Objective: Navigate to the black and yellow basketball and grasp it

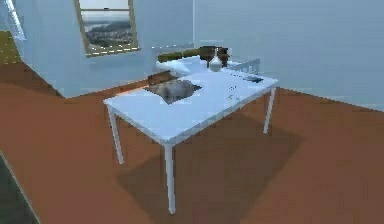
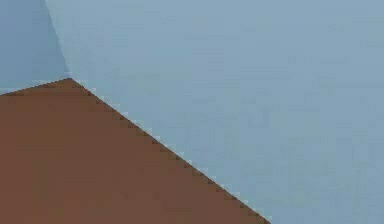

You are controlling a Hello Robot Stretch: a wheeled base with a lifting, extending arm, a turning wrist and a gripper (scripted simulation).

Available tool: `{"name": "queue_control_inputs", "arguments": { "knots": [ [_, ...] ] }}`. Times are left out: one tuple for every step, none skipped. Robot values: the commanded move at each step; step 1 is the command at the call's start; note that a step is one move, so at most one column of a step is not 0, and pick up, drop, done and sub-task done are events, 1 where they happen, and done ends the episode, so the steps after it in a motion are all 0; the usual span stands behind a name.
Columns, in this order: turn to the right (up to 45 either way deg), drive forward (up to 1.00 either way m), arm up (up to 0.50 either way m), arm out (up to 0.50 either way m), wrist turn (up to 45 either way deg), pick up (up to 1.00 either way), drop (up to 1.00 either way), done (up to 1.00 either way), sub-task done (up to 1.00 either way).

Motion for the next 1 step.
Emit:
{"name": "queue_control_inputs", "arguments": {
  "knots": [
    [-27.0, 0.0, 0.0, 0.0, 0.0, 0.0, 0.0, 0.0, 0.0]
  ]
}}
